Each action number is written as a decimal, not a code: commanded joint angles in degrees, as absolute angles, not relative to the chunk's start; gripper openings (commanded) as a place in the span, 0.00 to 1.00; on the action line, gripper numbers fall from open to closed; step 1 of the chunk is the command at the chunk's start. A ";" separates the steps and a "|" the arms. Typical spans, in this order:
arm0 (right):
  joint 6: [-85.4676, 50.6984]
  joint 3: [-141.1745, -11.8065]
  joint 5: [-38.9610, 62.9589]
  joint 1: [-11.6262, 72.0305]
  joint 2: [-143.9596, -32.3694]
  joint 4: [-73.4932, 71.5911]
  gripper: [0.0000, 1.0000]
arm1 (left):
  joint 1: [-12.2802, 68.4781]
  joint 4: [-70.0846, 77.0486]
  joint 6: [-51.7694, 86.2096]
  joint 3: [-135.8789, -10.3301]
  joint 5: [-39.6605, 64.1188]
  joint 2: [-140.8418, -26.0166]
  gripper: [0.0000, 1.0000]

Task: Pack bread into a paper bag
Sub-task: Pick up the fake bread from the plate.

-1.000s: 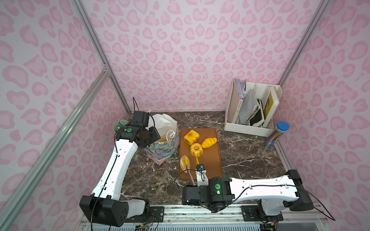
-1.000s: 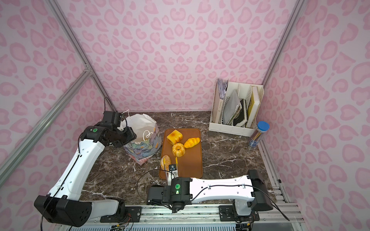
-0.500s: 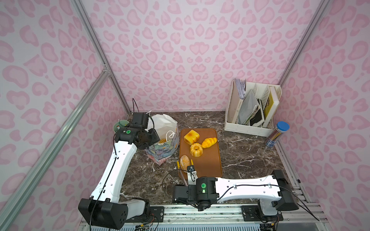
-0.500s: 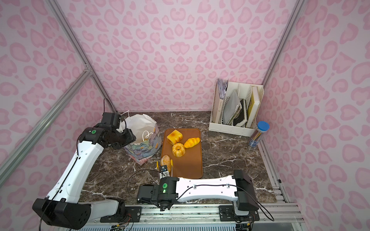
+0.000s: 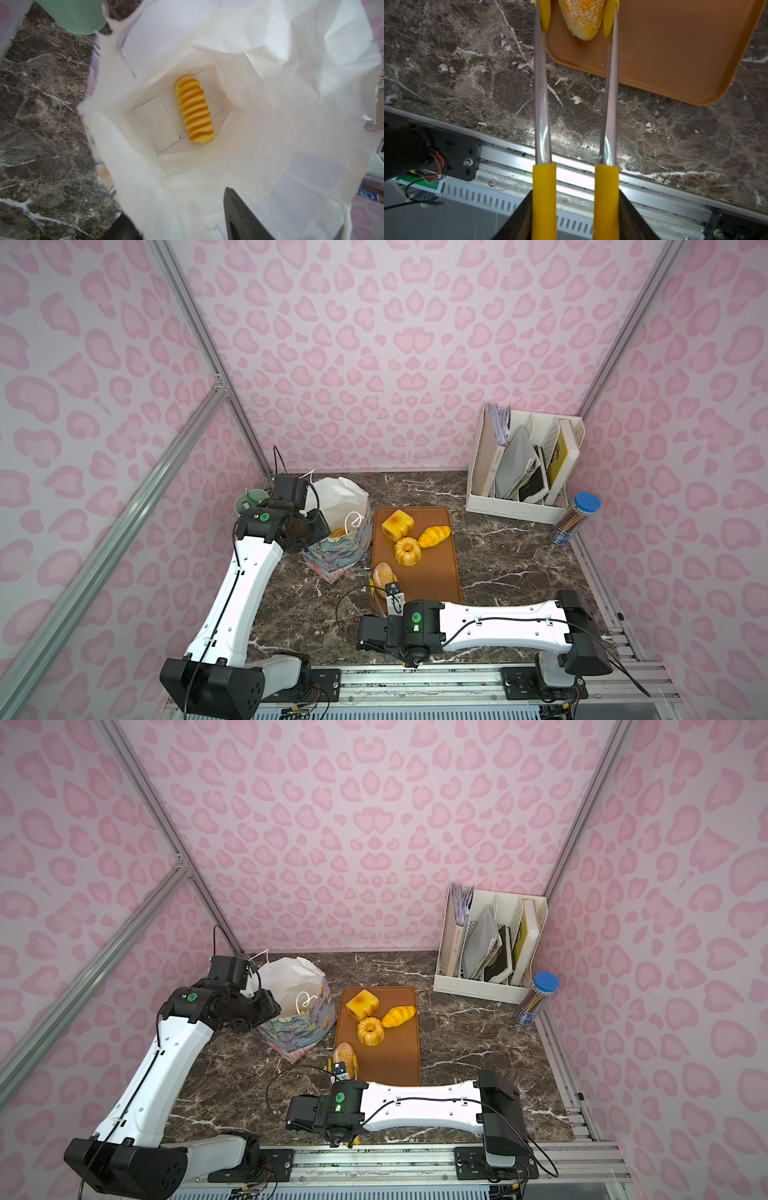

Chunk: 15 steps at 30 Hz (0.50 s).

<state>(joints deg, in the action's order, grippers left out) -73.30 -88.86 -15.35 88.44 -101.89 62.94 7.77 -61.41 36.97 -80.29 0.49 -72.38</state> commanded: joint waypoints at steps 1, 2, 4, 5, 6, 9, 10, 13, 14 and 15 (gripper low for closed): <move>-72.83 -88.27 -14.94 88.51 -101.62 62.90 0.42 | 7.79 -62.03 36.74 -79.98 -0.13 -71.81 0.60; -73.22 -87.93 -14.86 88.51 -101.39 62.94 0.38 | 7.78 -61.91 36.72 -79.80 -0.13 -71.81 0.60; -73.67 -87.22 -14.59 88.51 -100.92 62.92 0.35 | 7.77 -61.87 36.77 -79.63 -0.03 -71.81 0.60; -74.19 -86.95 -14.68 88.42 -100.69 63.08 0.34 | 7.80 -61.74 36.89 -79.54 -0.02 -71.90 0.60; -74.44 -86.63 -14.60 88.42 -100.47 63.11 0.33 | 7.76 -61.57 36.99 -79.47 0.07 -71.98 0.60; -75.50 -86.79 -15.40 88.47 -99.76 64.24 0.30 | 7.79 -61.35 37.09 -79.59 0.42 -72.27 0.60; -75.71 -86.96 -15.90 88.51 -99.30 64.68 0.29 | 7.82 -61.27 37.18 -79.56 0.51 -72.25 0.60; -76.60 -87.86 -17.70 88.51 -98.32 66.85 0.28 | 7.78 -60.90 37.35 -79.61 0.59 -72.25 0.60; -76.72 -88.27 -18.48 88.50 -98.01 67.69 0.27 | 7.79 -60.78 37.35 -79.58 0.62 -72.25 0.60; -77.07 -88.86 -19.09 88.52 -97.79 68.60 0.26 | 7.75 -60.73 37.33 -79.59 0.77 -72.29 0.60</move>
<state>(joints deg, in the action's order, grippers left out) -75.42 -87.68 -15.33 88.42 -98.63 65.21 7.79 -61.36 37.36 -79.46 0.51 -72.18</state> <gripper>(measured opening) 0.433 0.599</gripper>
